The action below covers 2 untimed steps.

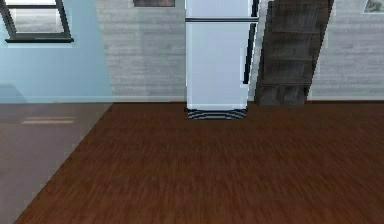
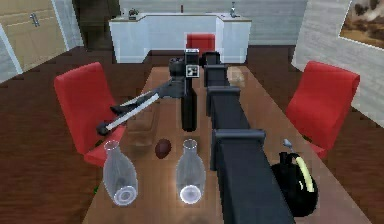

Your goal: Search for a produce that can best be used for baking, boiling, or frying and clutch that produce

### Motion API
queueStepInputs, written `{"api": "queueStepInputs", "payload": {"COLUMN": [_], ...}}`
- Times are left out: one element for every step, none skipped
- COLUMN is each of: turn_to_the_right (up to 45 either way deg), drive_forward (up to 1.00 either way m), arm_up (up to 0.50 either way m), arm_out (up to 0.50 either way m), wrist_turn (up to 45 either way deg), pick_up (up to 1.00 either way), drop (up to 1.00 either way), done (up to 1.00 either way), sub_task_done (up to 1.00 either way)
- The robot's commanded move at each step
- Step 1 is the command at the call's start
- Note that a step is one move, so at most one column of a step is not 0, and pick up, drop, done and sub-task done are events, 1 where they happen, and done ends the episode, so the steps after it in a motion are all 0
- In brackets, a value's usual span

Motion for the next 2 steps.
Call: {"api": "queueStepInputs", "payload": {"turn_to_the_right": [0.0, 0.0], "drive_forward": [0.0, 0.0], "arm_up": [0.0, 0.0], "arm_out": [0.0, 0.0], "wrist_turn": [45.0, 15.0], "pick_up": [0.0, 0.0], "drop": [0.0, 0.0], "done": [0.0, 0.0], "sub_task_done": [0.0, 0.0]}}
